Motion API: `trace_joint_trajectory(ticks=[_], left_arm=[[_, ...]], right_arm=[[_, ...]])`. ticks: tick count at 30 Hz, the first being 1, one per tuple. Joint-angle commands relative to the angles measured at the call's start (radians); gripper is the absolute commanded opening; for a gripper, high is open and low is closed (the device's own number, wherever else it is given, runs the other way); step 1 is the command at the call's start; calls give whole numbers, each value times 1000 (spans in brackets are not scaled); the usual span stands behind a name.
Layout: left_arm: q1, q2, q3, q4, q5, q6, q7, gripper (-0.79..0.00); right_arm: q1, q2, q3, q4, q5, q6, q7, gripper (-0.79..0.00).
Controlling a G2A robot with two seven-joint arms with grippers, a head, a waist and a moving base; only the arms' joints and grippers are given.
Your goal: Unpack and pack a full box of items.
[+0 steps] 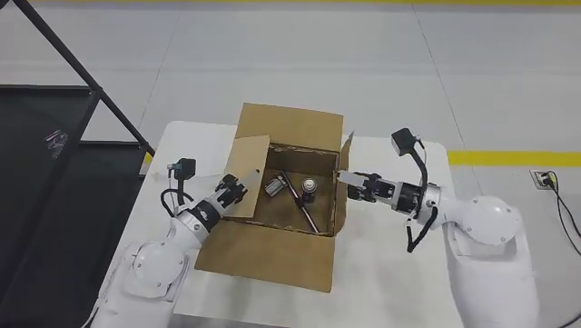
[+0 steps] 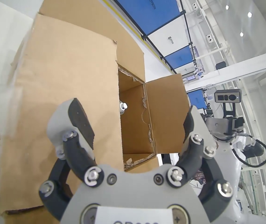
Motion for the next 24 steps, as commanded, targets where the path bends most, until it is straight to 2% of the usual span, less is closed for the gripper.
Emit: trace_joint_trajectory(ticks=[1, 7, 24], left_arm=[[-4, -1, 4, 6, -5, 9, 4, 0], [-16, -2, 11, 27, -16, 32, 9, 0], [-46, -14, 39, 77, -44, 134, 87, 0]], right_arm=[[-1, -2, -47, -3, -18, 11, -49, 0], [13, -6, -157, 38, -36, 11, -139, 0], [46, -10, -345, 127, -203, 18, -352, 0]])
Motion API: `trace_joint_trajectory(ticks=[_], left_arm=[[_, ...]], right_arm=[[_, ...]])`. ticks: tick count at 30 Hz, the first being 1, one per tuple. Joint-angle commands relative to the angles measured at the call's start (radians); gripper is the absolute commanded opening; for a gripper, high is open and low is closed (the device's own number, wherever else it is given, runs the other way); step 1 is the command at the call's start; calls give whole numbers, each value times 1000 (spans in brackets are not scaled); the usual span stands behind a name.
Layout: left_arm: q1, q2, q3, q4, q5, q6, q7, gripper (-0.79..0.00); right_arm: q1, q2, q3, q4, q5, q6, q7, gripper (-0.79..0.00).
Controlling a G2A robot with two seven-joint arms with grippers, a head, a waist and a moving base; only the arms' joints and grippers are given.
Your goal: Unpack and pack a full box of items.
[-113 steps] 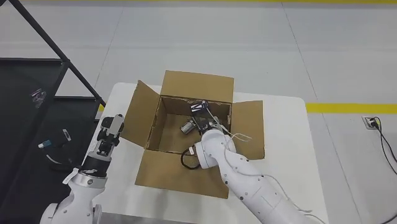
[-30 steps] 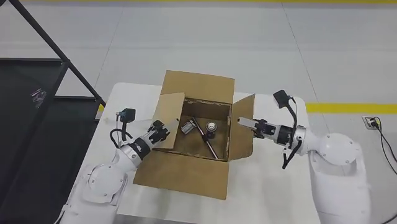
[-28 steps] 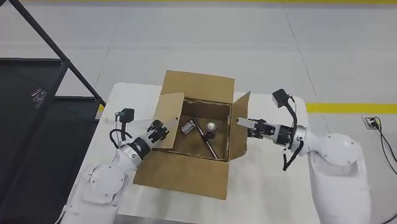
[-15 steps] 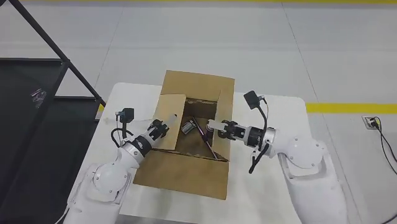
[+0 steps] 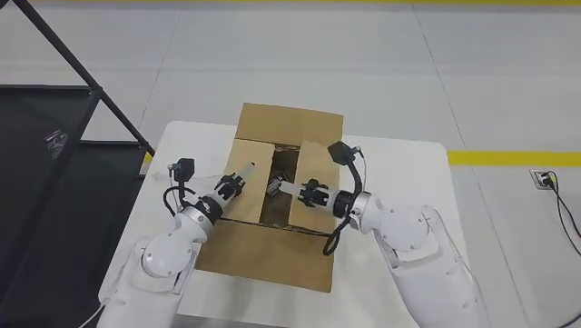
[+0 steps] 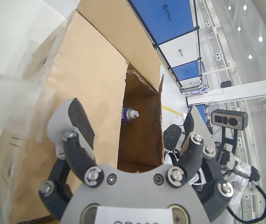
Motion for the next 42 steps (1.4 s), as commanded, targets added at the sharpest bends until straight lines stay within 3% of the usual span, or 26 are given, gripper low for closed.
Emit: trace_joint_trajectory(ticks=[1, 15, 24, 28, 34, 38, 42], left_arm=[[-2, -1, 3, 5, -4, 7, 8, 0], [6, -2, -11, -3, -13, -1, 29, 0], [55, 6, -72, -95, -14, -21, 37, 0], [131, 19, -148, -176, 2, -37, 13, 0], [313, 43, -312, -278, -9, -95, -120, 0], [425, 56, -404, -314, -34, -140, -236, 0], [506, 62, -459, -317, -62, -175, -273, 0]], right_arm=[[6, 0, -16, 7, -30, 13, -14, 0], [26, -2, -87, 56, -84, 69, -62, 0], [38, 1, -97, 63, -74, 64, -56, 0], [33, 6, -82, 21, -59, 46, -50, 0], [27, 14, -53, -42, -62, 43, -36, 0], [27, 14, -53, -42, -62, 43, -36, 0], [27, 14, -53, -42, -62, 43, -36, 0]])
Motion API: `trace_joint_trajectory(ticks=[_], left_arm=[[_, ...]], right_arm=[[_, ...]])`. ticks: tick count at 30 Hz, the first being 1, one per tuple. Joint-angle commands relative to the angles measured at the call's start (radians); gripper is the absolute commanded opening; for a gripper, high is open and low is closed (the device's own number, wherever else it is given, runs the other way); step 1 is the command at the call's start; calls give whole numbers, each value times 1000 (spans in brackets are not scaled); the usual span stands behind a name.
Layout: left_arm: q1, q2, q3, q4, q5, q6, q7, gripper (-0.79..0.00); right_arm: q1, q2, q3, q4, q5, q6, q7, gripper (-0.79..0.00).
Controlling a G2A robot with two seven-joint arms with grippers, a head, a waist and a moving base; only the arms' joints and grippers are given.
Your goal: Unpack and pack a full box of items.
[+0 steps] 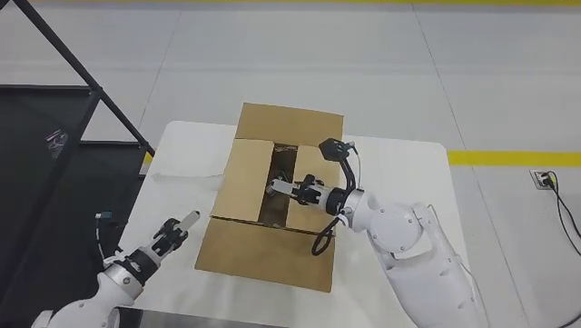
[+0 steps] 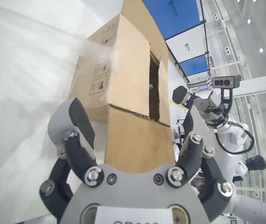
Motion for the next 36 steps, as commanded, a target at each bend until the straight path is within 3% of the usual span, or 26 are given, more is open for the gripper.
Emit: trace_joint_trajectory(ticks=[1, 6, 13, 18, 24, 30, 36], left_arm=[[33, 1, -12, 4, -28, -10, -12, 0], [62, 4, -4, 27, -75, -32, -68, 0], [38, 17, 49, 43, -75, -72, -235, 0], [17, 26, 62, 57, -119, -96, -319, 0], [0, 33, 74, 60, -150, -125, -345, 0], [-23, 36, 85, 66, -205, -147, -314, 0], [-44, 40, 91, 66, -243, -164, -292, 0]], right_arm=[[0, 0, 0, 0, 0, 0, 0, 0], [-15, -3, 37, 29, 60, 49, -113, 0], [20, -24, 76, 115, 130, 148, -472, 0], [101, -47, 61, 272, 183, 172, -647, 0], [209, -80, 22, 502, 226, 141, -841, 0], [309, -114, -18, 721, 279, 85, -908, 0], [402, -139, -21, 902, 385, -12, -806, 0]])
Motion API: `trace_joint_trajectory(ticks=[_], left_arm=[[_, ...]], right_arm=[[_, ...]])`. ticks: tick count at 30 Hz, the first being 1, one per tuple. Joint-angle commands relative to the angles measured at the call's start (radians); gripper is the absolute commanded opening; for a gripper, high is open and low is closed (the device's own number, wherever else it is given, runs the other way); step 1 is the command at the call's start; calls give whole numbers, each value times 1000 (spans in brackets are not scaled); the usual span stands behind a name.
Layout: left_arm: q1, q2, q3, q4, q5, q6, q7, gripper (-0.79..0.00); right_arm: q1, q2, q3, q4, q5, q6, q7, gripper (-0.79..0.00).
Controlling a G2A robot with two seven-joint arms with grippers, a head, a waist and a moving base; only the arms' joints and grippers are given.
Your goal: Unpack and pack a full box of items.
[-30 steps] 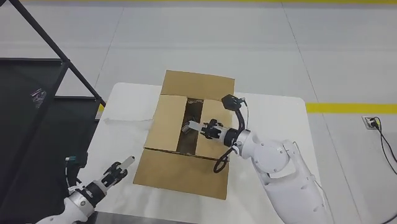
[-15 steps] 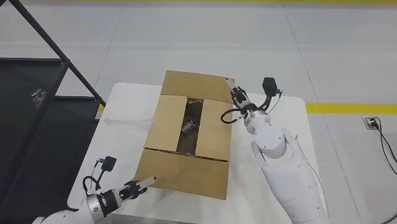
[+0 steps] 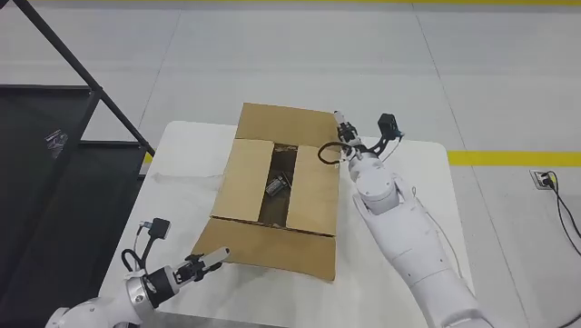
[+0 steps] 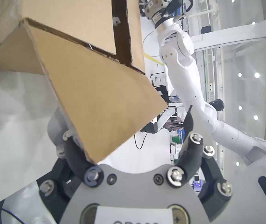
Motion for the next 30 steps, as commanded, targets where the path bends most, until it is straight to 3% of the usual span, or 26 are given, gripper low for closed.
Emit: trace_joint_trajectory(ticks=[1, 7, 17, 24, 30], left_arm=[[-8, 1, 1, -1, -6, 0, 7, 0], [-38, 6, 19, 2, -6, 6, 18, 0], [-91, 9, 48, 13, 13, 5, 114, 0], [-130, 6, 92, 14, 48, 18, 208, 0], [-176, 2, 144, 27, 67, 39, 267, 0]], right_arm=[[26, -5, 10, 53, 45, -40, 42, 0], [84, -8, 52, 153, 141, -135, 132, 0], [121, 12, 131, 207, 248, -243, 327, 0], [99, 46, 205, 177, 333, -332, 558, 0], [48, 80, 253, 63, 338, -366, 695, 0]])
